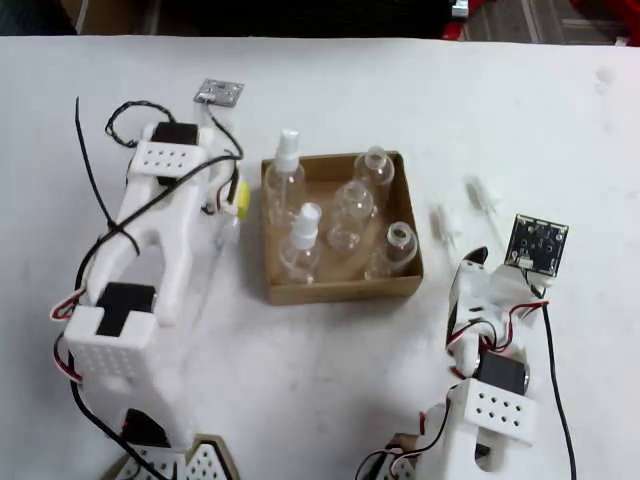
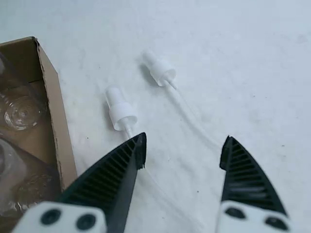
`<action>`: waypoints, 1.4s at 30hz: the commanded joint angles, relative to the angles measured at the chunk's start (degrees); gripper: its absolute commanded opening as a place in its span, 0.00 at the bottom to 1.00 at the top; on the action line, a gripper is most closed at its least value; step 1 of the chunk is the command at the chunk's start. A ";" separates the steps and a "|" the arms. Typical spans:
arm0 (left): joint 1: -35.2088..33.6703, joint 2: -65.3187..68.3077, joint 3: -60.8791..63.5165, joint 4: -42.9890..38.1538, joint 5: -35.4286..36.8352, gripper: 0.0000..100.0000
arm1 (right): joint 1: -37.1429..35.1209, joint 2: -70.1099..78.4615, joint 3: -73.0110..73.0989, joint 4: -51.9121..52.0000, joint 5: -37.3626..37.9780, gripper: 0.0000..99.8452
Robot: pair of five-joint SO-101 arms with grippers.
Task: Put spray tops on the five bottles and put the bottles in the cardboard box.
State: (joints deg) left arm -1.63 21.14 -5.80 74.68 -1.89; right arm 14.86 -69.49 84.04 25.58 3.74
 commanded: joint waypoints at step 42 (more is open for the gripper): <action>2.15 14.55 -29.71 20.48 -0.18 0.02 | -1.01 -0.48 -0.44 -1.19 0.79 0.23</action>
State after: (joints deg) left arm -0.13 39.78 -24.97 84.70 -1.98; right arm 14.86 -69.49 84.04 25.58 3.74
